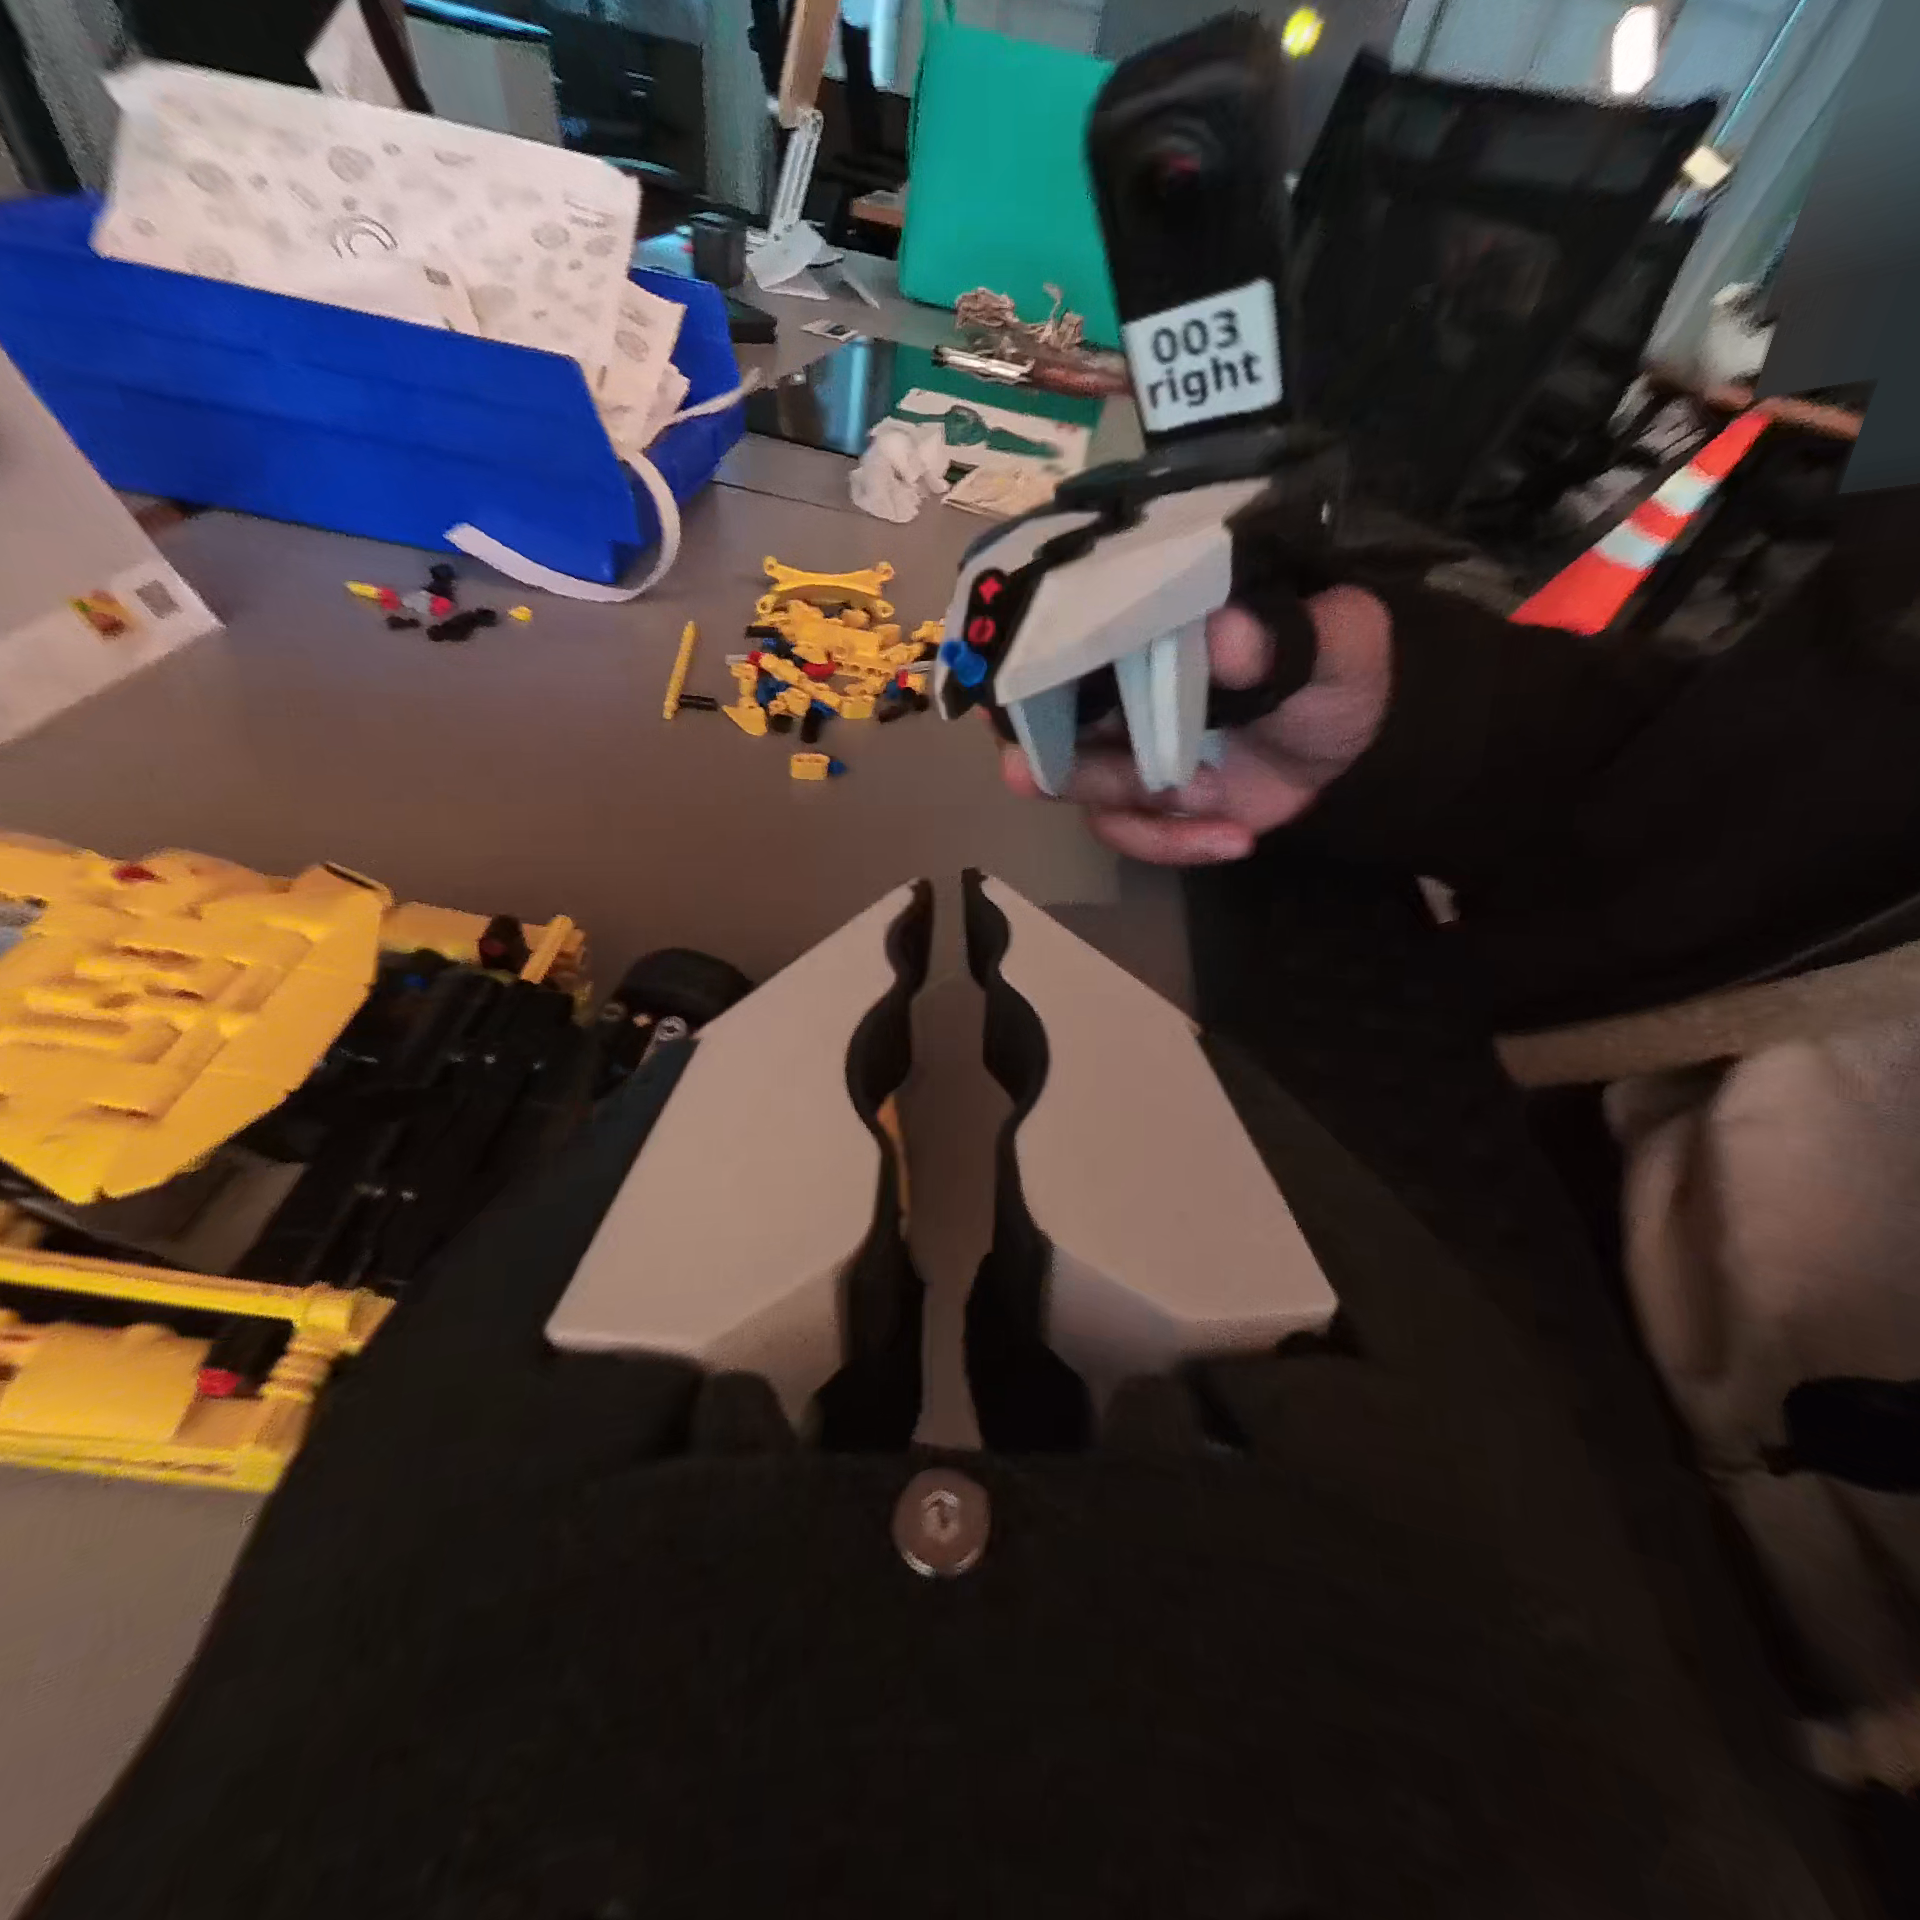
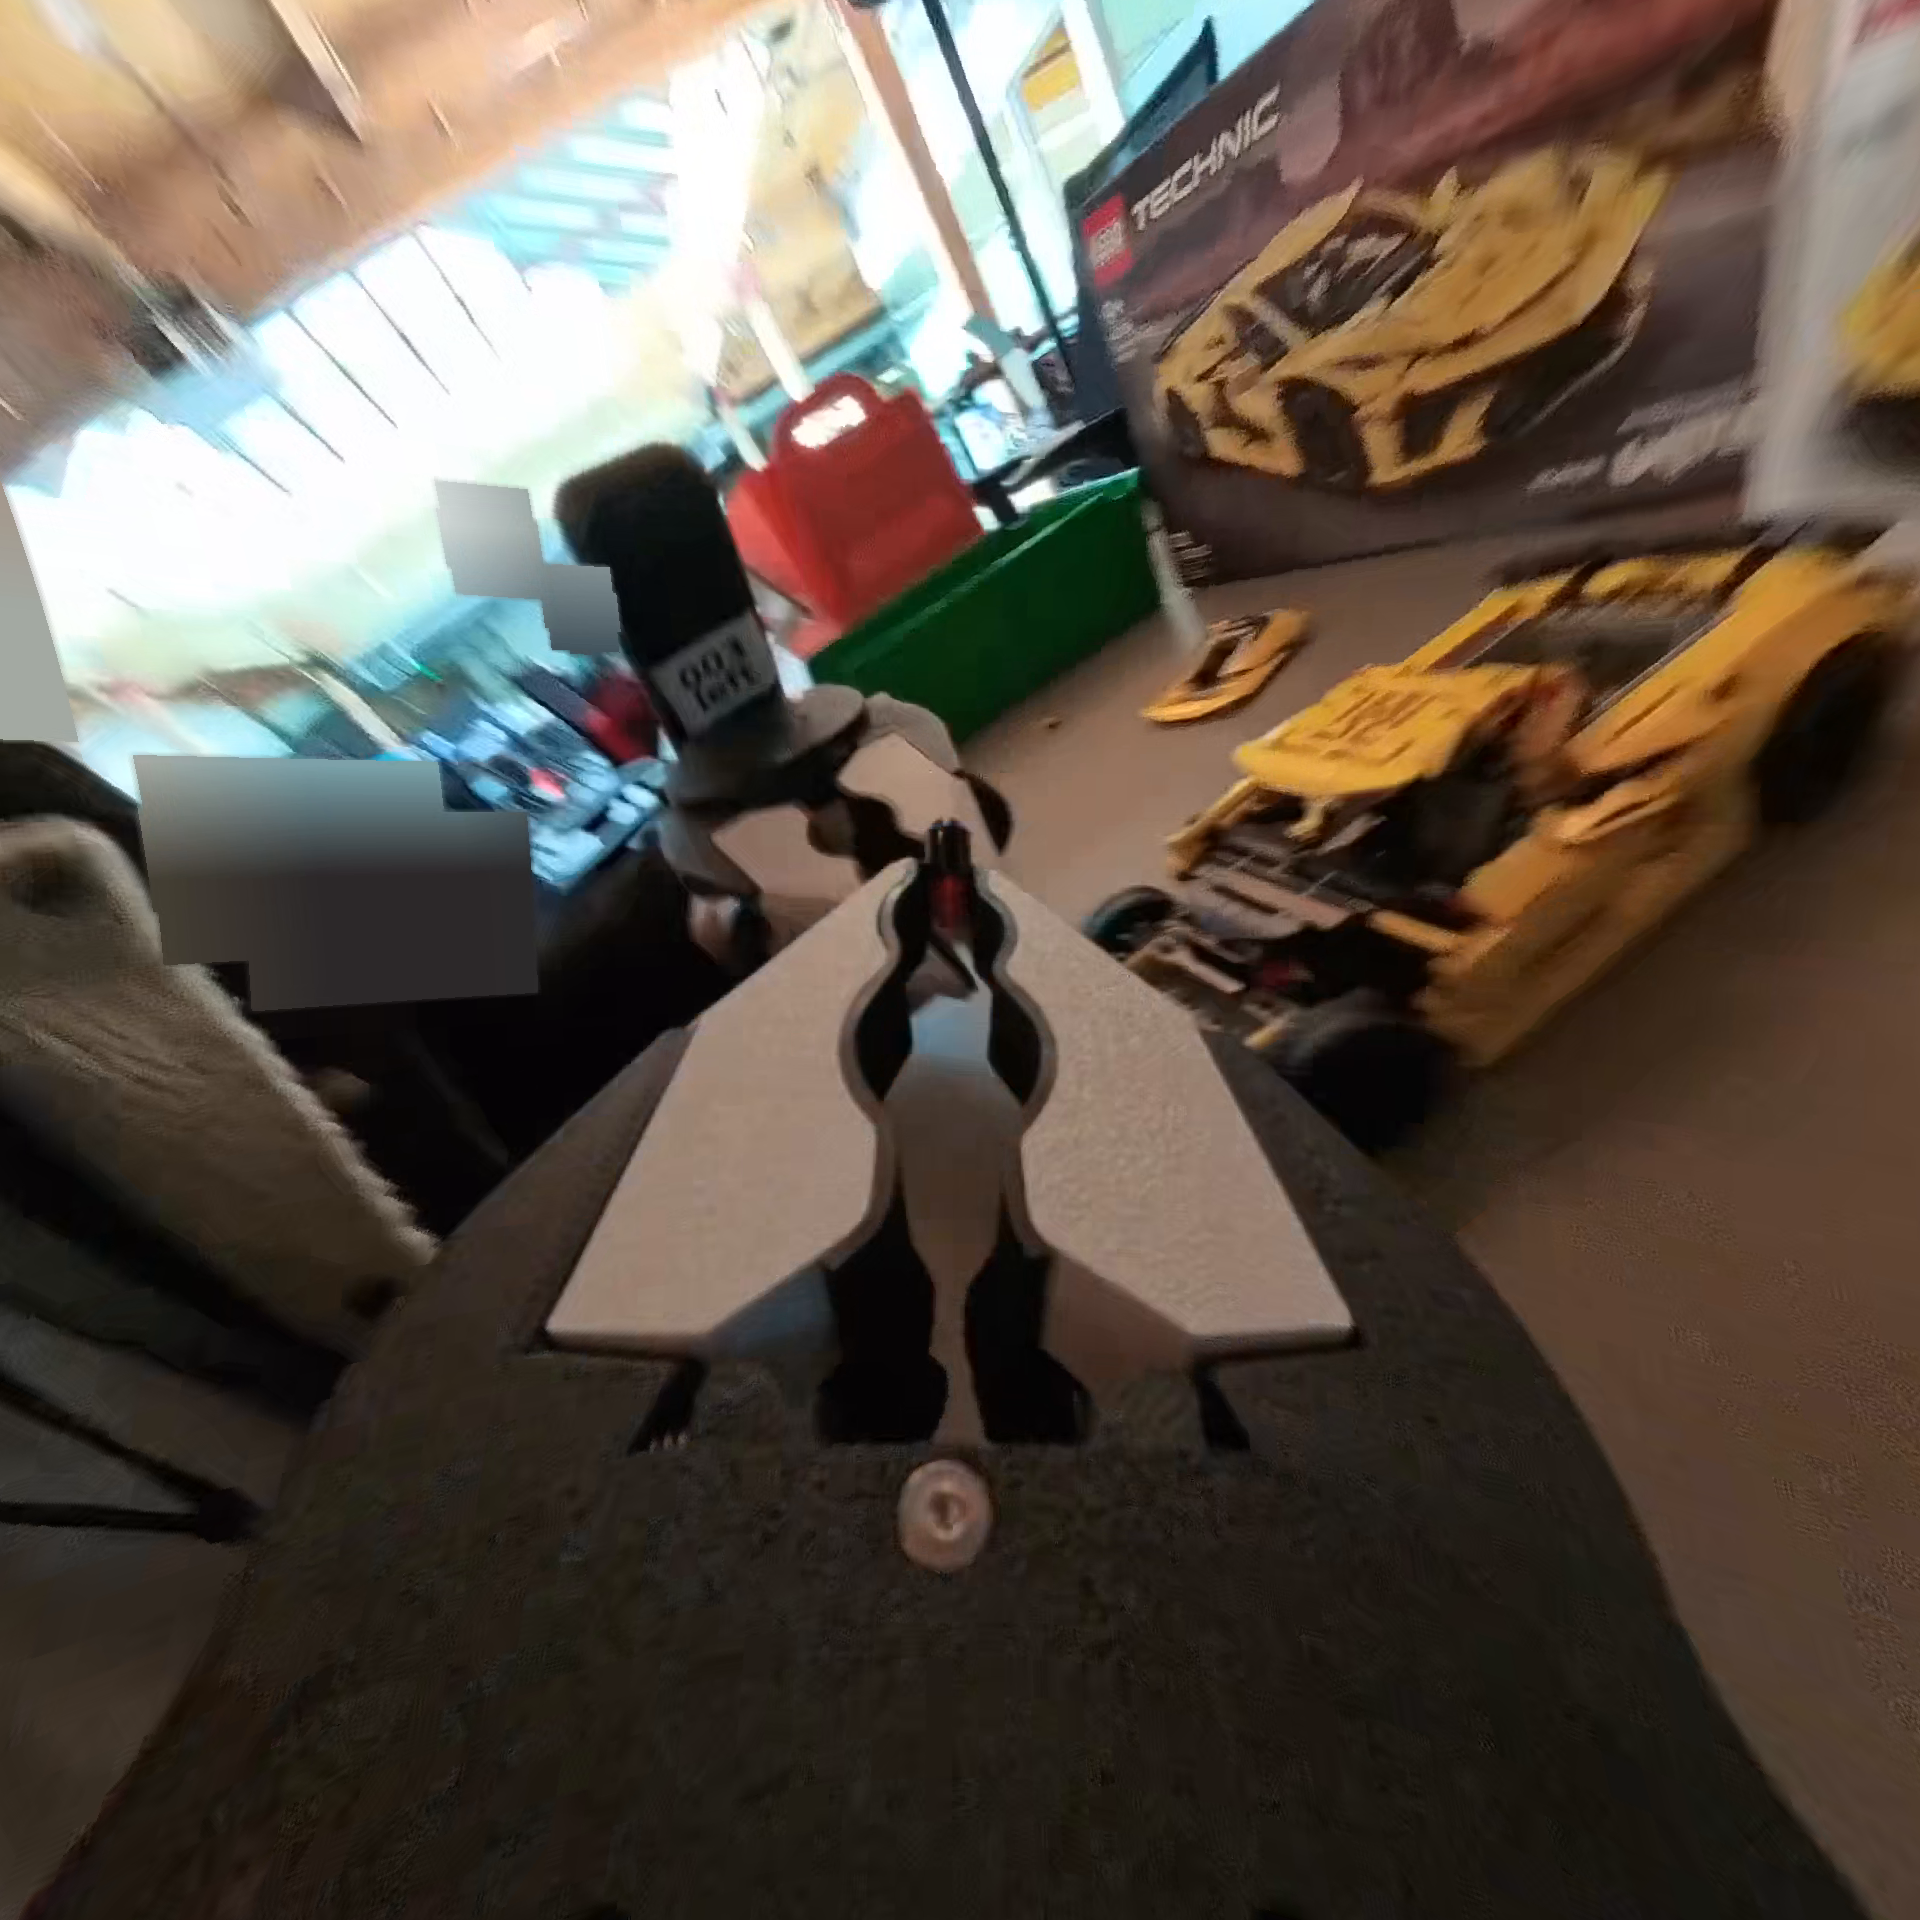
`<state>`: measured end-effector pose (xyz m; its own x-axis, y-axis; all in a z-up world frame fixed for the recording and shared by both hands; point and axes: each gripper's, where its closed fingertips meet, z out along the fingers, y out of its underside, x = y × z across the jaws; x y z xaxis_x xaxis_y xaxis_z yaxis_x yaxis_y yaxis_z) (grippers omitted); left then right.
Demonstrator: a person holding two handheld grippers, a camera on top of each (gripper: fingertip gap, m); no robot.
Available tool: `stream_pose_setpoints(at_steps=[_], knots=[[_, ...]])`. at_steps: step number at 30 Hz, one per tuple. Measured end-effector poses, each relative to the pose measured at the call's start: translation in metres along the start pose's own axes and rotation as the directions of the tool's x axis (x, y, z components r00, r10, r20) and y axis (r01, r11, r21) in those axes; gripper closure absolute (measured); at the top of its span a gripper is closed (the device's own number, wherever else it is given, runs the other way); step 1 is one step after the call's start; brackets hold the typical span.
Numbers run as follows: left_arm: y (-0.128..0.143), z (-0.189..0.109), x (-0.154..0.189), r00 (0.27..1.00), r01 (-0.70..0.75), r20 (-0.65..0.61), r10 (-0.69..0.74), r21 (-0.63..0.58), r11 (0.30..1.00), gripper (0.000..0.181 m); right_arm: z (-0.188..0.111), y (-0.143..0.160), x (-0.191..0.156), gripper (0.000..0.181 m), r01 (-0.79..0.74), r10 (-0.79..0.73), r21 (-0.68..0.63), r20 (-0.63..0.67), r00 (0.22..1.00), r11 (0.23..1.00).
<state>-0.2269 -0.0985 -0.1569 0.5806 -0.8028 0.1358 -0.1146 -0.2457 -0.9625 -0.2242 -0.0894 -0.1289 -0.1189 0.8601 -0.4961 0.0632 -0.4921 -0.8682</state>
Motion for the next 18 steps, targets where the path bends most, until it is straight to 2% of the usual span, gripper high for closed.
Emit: stream_pose_setpoints(at_steps=[2, 3, 6, 8, 9, 11, 14, 16, 18], knots=[[-0.001, 0.001, -0.001, 0.997, -0.054, 0.049, 0.053, 0.003, 0.999, 0.165, 0.004, 0.003, 0.001, 0.174, -0.142, 0.142, -0.009, 0.044, 0.989, 0.99], [-0.004, -0.001, -0.001, 0.998, -0.035, 0.048, 0.034, 0.025, 0.999, 0.165, 0.004, 0.006, 0.003, 0.175, -0.162, 0.163, -0.035, 0.045, 0.986, 0.986], [-0.021, -0.013, -0.002, 0.983, 0.178, -0.078, -0.169, 0.132, 0.975, 0.163, 0.007, 0.011, 0.0, 0.175, -0.089, 0.09, -0.059, 0.029, 0.995, 0.994], [-0.026, -0.018, -0.005, 0.952, 0.29, -0.145, -0.269, 0.159, 0.944, 0.162, 0.01, 0.017, -0.007, 0.175, -0.043, 0.047, -0.091, 0.045, 0.998, 0.995], [-0.027, -0.02, -0.006, 0.939, 0.326, -0.17, -0.299, 0.161, 0.932, 0.162, 0.011, 0.019, -0.008, 0.174, 0.011, -0.008, -0.101, 0.025, 1.0, 0.995], [-0.023, -0.018, -0.004, 0.917, 0.376, -0.199, -0.347, 0.136, 0.916, 0.163, 0.012, 0.018, -0.003, 0.175, 0.214, -0.222, -0.098, -0.068, 0.973, 0.972], [-0.021, -0.015, 0.001, 0.897, 0.407, -0.234, -0.375, 0.108, 0.907, 0.163, 0.014, 0.014, -0.005, 0.175, 0.576, -0.585, -0.1, -0.163, 0.795, 0.811], [-0.022, -0.015, 0.003, 0.891, 0.414, -0.252, -0.378, 0.107, 0.904, 0.165, 0.016, 0.016, -0.003, 0.175, 0.69, -0.703, -0.138, -0.197, 0.683, 0.71], [-0.022, -0.015, 0.005, 0.888, 0.416, -0.263, -0.378, 0.104, 0.904, 0.168, 0.016, 0.016, -0.002, 0.175, 0.714, -0.727, -0.142, -0.2, 0.657, 0.685]])
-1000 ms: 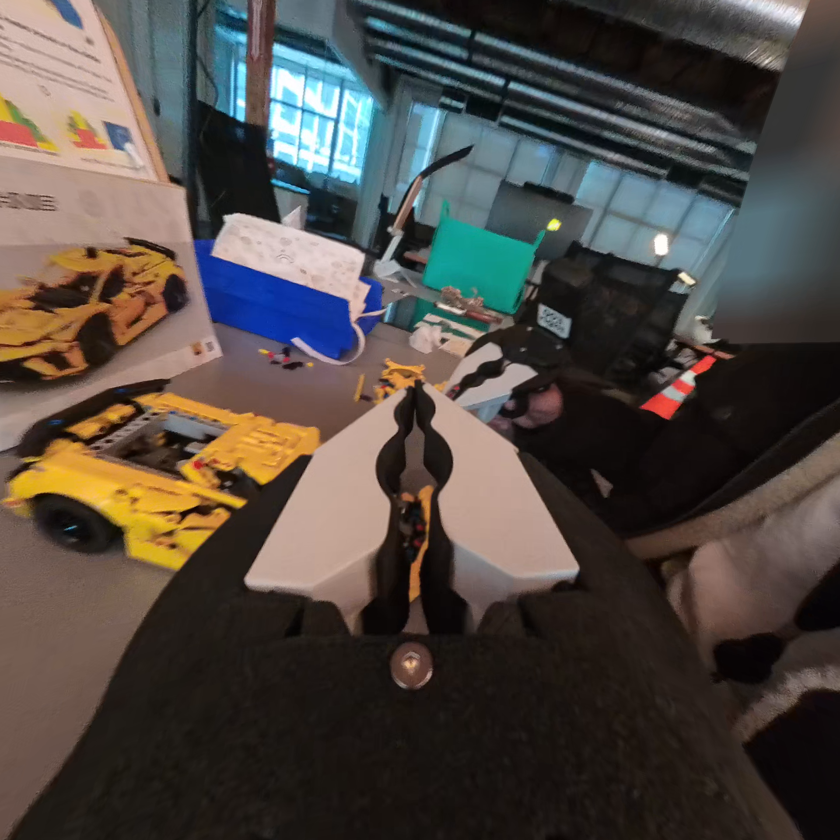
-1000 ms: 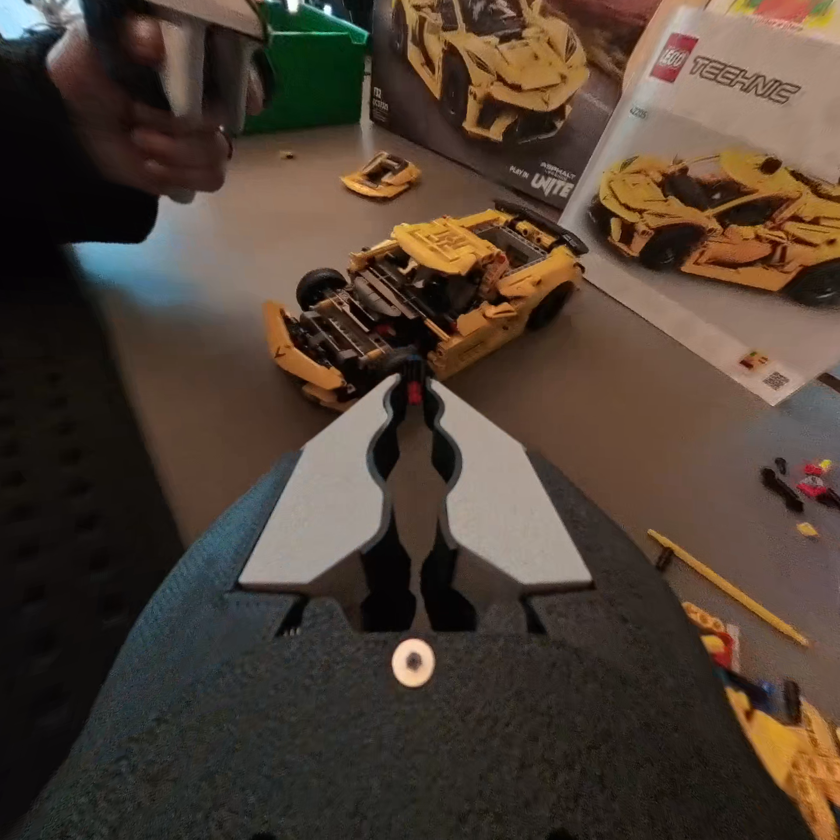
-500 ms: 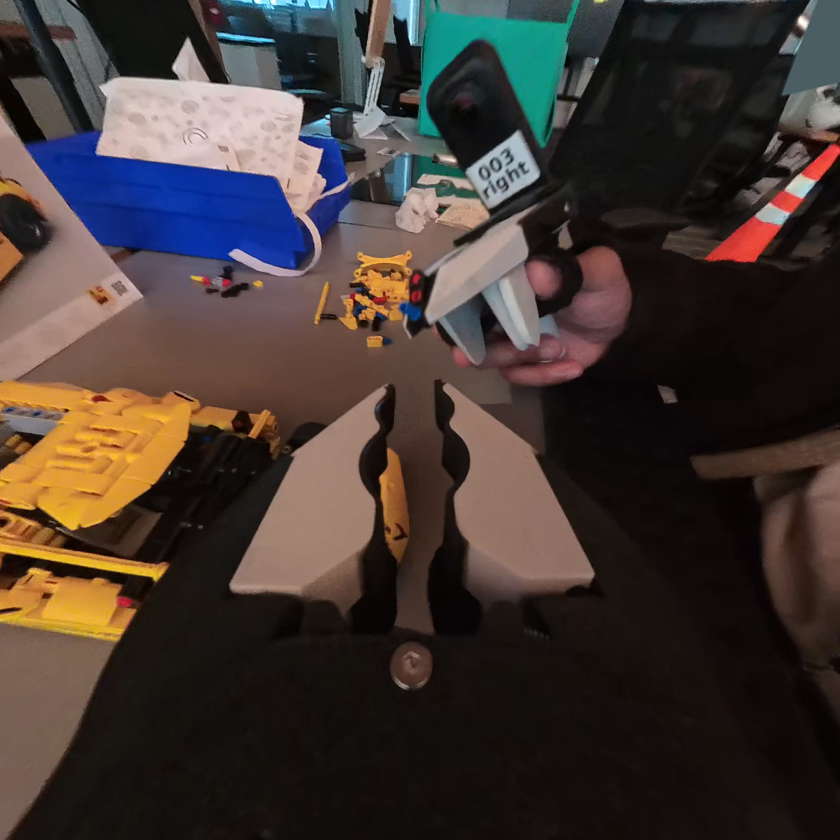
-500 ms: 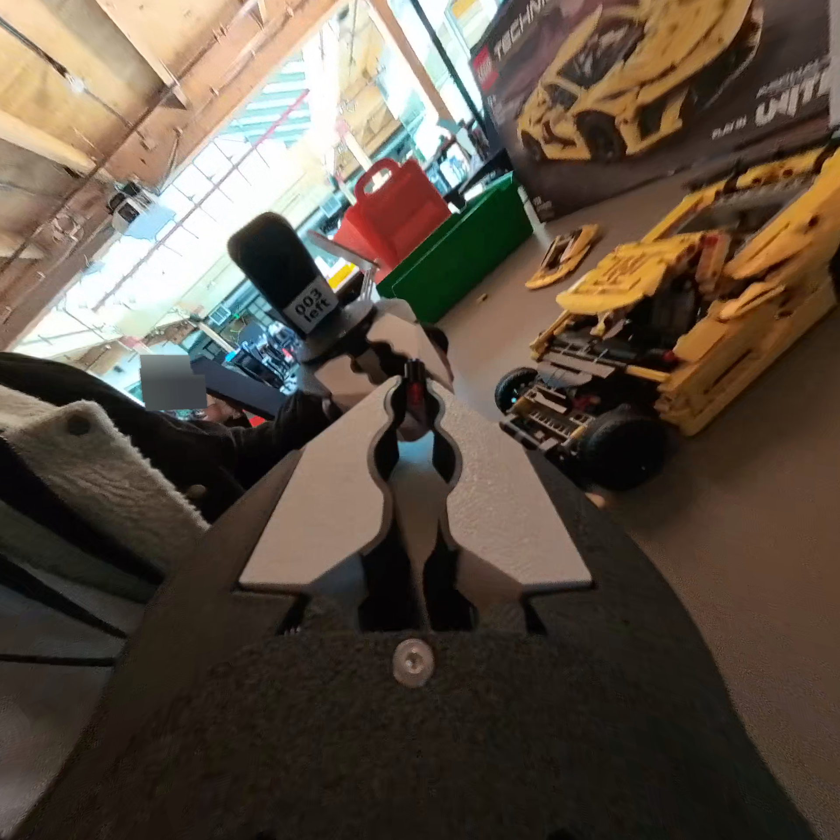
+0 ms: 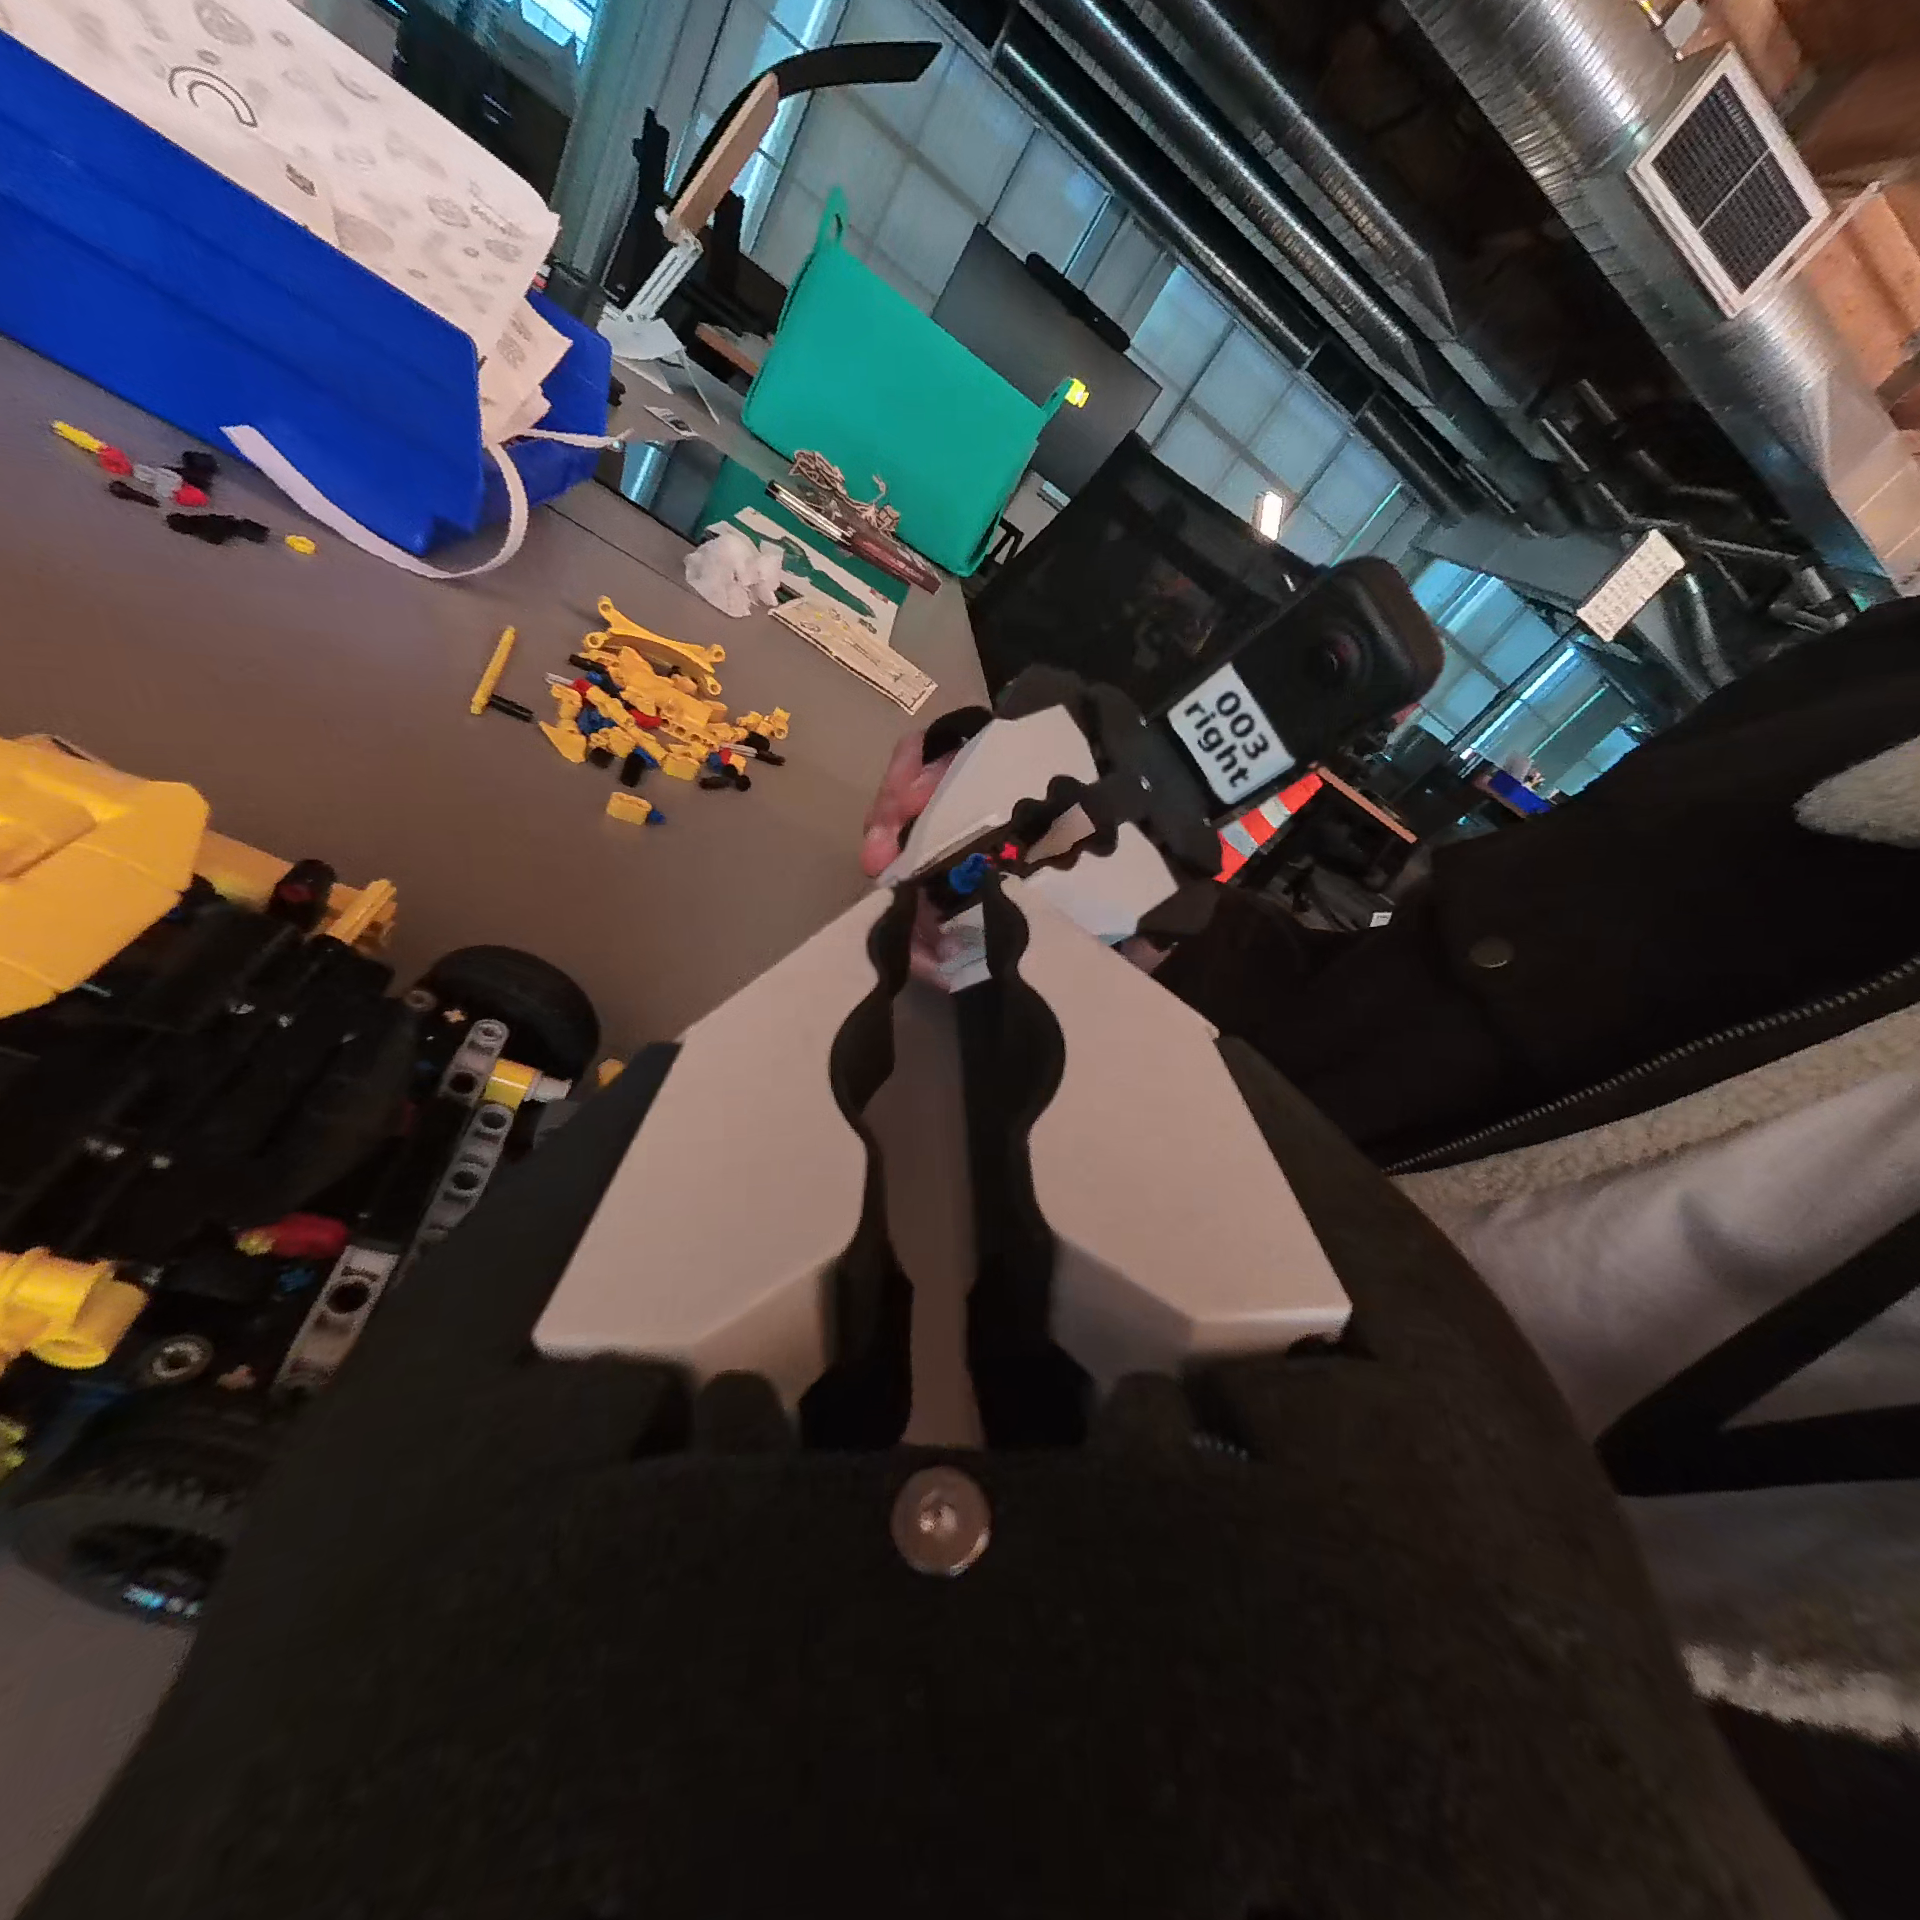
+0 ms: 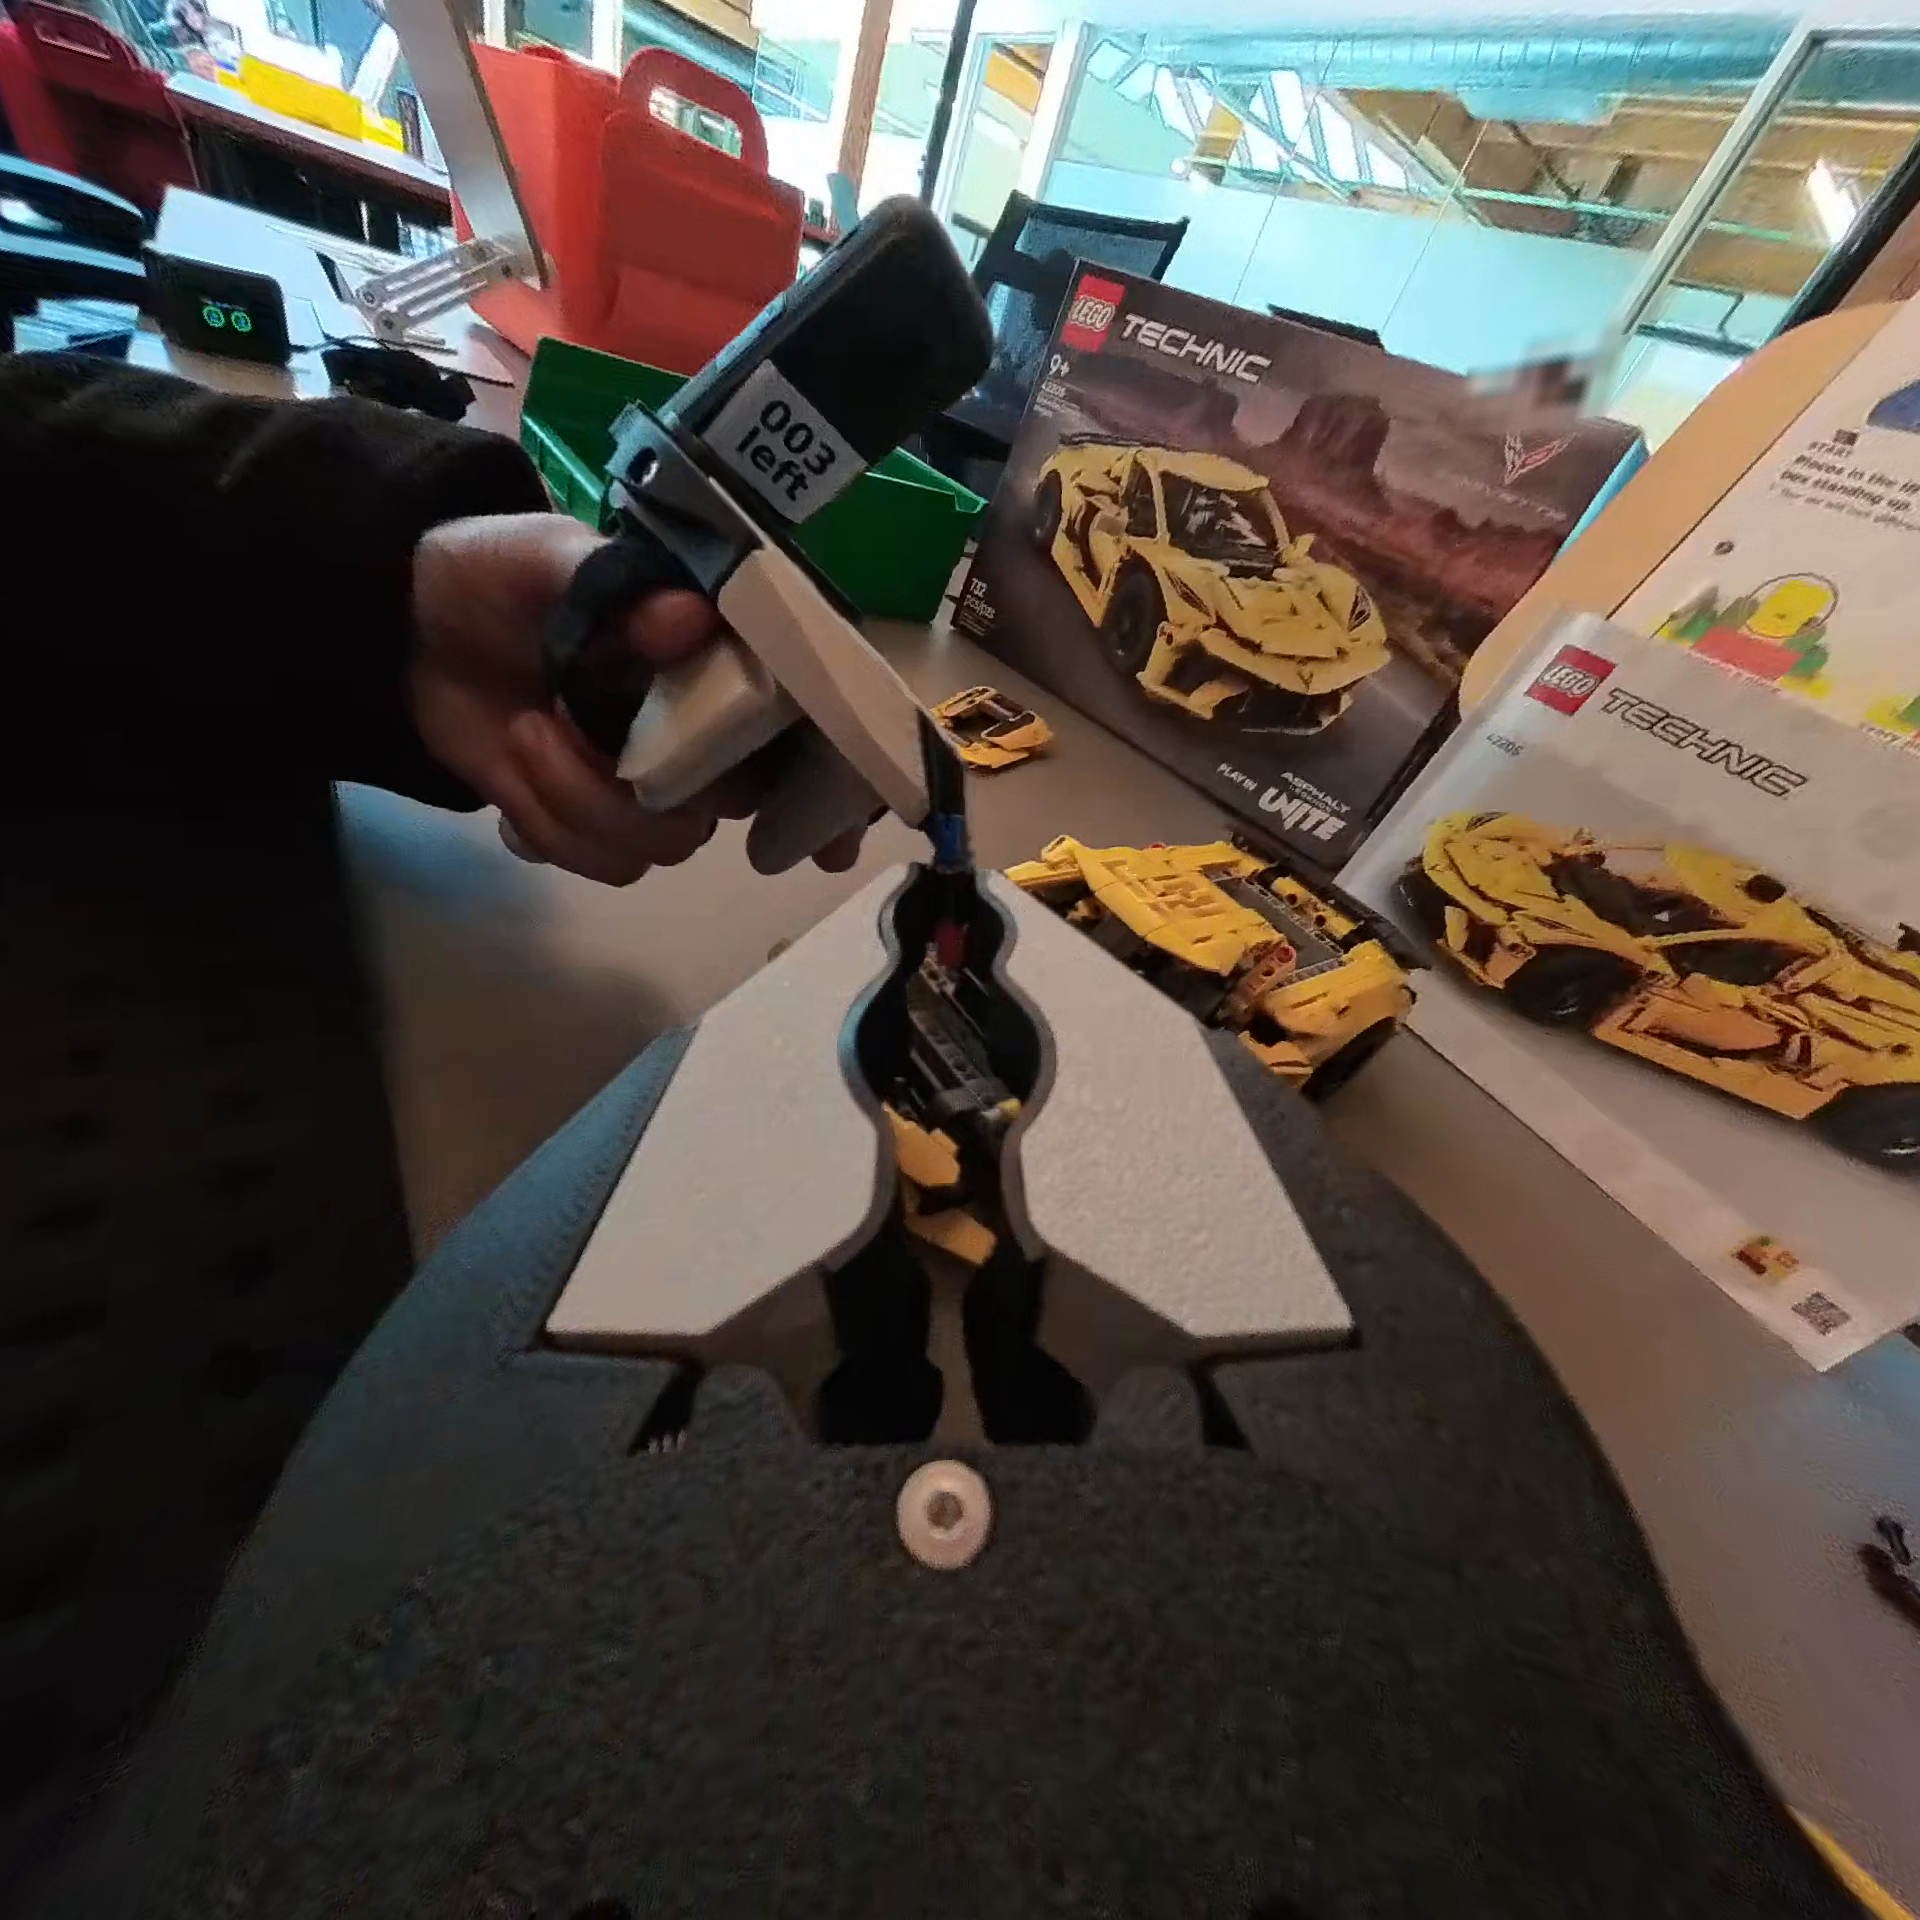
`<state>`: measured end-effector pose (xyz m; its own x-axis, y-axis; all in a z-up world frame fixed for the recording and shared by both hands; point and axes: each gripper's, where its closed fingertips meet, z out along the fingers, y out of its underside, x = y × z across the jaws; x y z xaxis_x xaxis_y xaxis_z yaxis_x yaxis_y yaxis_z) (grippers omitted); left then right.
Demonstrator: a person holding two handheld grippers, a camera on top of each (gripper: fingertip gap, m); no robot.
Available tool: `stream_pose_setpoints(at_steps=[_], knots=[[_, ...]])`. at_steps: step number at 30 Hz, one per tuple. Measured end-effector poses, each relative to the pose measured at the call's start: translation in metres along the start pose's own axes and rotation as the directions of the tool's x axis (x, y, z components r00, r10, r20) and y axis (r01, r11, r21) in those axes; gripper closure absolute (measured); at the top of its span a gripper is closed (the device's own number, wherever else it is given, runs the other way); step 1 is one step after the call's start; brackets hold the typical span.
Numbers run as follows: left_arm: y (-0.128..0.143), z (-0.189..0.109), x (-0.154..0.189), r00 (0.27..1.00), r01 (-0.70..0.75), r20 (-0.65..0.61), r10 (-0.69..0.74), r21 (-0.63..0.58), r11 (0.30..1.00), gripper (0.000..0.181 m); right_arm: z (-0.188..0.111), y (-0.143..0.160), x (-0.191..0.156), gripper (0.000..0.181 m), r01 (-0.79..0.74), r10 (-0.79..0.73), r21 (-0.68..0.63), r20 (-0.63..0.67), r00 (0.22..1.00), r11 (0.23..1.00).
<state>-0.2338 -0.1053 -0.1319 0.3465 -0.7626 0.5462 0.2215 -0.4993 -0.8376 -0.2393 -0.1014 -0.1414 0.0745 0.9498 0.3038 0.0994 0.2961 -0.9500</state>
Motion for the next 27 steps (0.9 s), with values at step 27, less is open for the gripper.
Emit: stream_pose_setpoints(at_steps=[27], knots=[[0.027, 0.003, -0.03, 0.944, -0.201, 0.219, 0.248, -0.214, 0.956, 0.178, 0.012, 0.036, 0.005, 0.174, 0.495, -0.553, -0.313, -0.13, 0.823, 0.81]])
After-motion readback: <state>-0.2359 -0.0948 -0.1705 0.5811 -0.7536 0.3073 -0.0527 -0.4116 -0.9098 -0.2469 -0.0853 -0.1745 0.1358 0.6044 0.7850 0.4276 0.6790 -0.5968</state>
